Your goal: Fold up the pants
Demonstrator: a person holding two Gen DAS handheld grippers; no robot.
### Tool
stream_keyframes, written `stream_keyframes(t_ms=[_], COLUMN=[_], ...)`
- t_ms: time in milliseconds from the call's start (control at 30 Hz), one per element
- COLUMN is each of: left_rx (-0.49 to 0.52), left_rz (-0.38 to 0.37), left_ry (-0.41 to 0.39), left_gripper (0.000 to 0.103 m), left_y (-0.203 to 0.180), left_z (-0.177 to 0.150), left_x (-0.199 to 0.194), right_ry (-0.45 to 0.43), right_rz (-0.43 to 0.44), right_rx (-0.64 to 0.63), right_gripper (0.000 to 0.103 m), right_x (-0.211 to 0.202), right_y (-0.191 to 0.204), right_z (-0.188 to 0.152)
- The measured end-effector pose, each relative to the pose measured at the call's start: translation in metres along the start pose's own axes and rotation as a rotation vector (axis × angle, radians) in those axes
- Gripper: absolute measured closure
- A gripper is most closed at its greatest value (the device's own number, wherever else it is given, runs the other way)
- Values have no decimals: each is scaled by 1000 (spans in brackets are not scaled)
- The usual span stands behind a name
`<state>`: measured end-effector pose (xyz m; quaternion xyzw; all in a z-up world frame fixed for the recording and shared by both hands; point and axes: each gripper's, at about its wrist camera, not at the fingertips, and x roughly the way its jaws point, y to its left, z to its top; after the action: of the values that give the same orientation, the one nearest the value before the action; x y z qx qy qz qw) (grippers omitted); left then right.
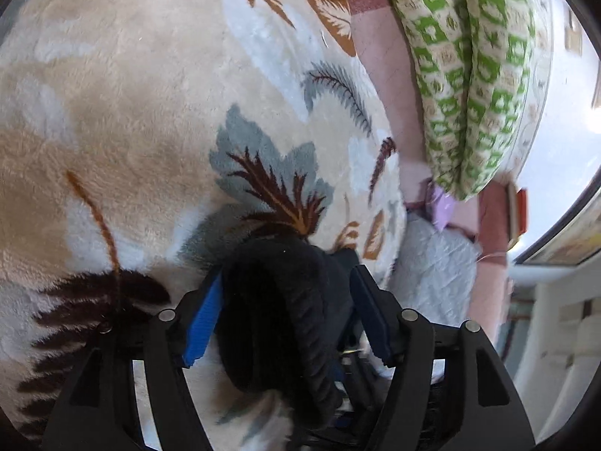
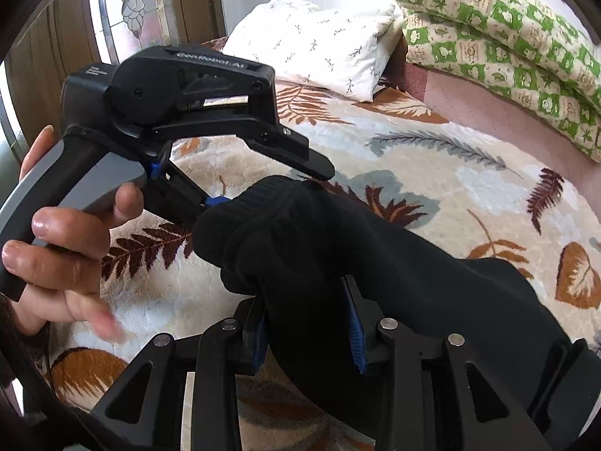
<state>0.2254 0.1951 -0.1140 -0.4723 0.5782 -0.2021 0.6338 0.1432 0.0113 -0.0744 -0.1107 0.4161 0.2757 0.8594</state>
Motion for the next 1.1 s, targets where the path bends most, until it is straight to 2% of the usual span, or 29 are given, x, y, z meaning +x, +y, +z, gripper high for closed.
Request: stream_keyframes(t_ms=[33,67,100,200,367,667,900,1100], left_rx=[-9,-7,5,2,0,53,170,260], left_rz=[-1,9,35,40,-20,29,129,236], left_ry=[-5,-10,-10,-3,-3,-21,20,99], left_gripper=[40,51,69,84,87,86,86,86], left_y=[1,-1,-4,-6,-19,-81,-159,-204], left_z=[0,0,0,-4,-16,-48,-80,-113], left_x=[-2,-2,1,2,-12,-16,34,115], right_ry=[3,7,10,4,10,-77,-171,-220], right_rz=[-5,-6,-5,-16,11,88,138,171], right_rx=[0,-2,-4,-20,-3,133,262,414], right_gripper=[68,68,68,69,69,69,69,68], right_x=[1,2,3,4,2,-41,-90,-120], right_y=[0,0,1,3,2,-19,-61,-117], right_z=[-1,-1,-1,-1,-3,-8,-22,-58])
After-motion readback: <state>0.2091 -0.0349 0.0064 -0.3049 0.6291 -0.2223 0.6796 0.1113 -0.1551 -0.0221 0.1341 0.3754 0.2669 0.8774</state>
